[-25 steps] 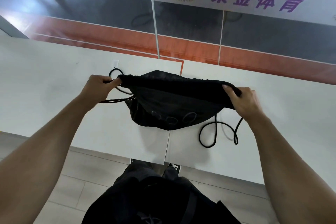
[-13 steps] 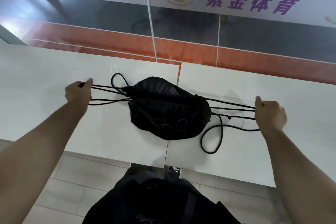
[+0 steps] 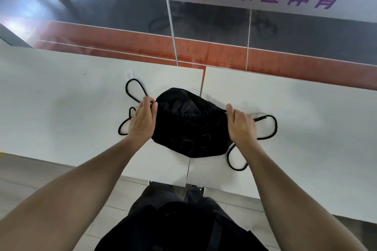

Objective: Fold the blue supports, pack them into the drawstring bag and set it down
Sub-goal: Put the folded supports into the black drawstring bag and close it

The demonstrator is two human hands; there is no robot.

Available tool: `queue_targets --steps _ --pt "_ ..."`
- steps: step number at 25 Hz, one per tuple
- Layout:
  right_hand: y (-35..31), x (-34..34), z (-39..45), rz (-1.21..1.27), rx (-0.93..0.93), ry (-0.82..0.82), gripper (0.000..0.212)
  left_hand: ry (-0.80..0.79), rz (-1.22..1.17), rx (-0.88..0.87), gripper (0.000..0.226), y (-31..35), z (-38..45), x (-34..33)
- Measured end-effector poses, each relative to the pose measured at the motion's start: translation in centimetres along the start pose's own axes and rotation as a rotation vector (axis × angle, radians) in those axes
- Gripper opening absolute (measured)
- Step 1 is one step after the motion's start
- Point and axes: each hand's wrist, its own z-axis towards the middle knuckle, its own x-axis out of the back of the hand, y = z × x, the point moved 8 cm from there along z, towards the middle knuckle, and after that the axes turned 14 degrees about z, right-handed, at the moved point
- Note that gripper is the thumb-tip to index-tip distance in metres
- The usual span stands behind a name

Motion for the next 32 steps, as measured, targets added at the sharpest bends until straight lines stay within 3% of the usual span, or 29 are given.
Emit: queue_targets --steps 4,7,9,12,15,17,20,23,25,27,29,31,32 --pt "0.0 5.1 1.3 0.308 -0.102 0.201 0.063 0.161 -0.105 -0.071 0.024 1.9 1.1 4.9" --pt "1.5 9.4 2.4 0.278 -0.129 0.334 0.063 0.220 -0.041 -0.089 0.050 1.0 3.6 8.8" --pt "4.4 12.0 2.5 0.233 -0.210 0.418 0.062 0.220 0.136 -0.005 0.067 -1.3 5.7 10.7" --pt "9.1 14.4 1.4 0.166 -0.363 0.477 0.059 0.237 0.276 0.211 0.069 -6.2 7.0 12.7" --pt "11.8 13.9 0.7 0.196 -0.476 0.477 0.059 0.230 0.285 0.297 0.068 -7.1 7.0 12.3" --pt "11.8 12.6 1.1 0.212 -0.498 0.436 0.060 0.182 0.220 0.285 0.065 -5.8 6.9 10.6" --pt "9.9 9.9 2.3 0.116 -0.447 0.321 0.049 0.155 0.190 0.132 0.045 -2.5 6.0 8.0" --pt "4.9 6.9 1.9 0.110 -0.196 0.289 0.038 0.163 0.216 -0.116 0.038 3.3 2.4 5.7" --pt "0.8 3.8 0.8 0.193 0.023 0.177 0.037 0.127 0.176 -0.228 0.042 6.6 -0.8 3.7" --pt "-1.9 0.6 -0.8 0.209 0.132 0.004 0.044 0.015 0.187 -0.208 0.055 7.6 -3.0 1.4" --pt "-2.3 -2.3 -2.0 0.145 0.123 -0.153 0.065 -0.138 0.121 -0.094 0.071 7.0 -3.5 -0.7" --pt "-1.1 -4.1 -2.6 0.069 0.069 -0.184 0.081 -0.238 -0.062 0.045 0.068 6.0 -2.3 -1.9" --pt "-0.2 -4.4 -2.5 0.035 0.029 -0.151 0.078 -0.267 -0.124 0.068 0.058 5.8 -1.5 -2.3"
